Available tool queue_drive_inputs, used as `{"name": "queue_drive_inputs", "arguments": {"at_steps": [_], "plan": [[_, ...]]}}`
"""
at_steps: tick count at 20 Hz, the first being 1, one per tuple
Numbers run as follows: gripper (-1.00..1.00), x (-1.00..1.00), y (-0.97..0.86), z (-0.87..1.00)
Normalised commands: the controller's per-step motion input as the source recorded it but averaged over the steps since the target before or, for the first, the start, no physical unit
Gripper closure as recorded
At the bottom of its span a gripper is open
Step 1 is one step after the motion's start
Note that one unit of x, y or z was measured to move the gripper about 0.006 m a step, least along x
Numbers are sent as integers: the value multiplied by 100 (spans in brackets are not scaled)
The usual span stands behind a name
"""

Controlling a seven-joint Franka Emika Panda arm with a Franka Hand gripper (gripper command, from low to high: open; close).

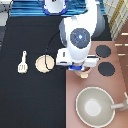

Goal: Take the lid off the pot, put the pot on the plate, and use the tool to push the pot to the front of the table.

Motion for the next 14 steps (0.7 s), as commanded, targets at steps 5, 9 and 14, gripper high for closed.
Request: {"name": "queue_drive_inputs", "arguments": {"at_steps": [5,9,14], "plan": [[100,-66,-36,53],[100,-46,-54,49],[100,-29,-66,40]]}}
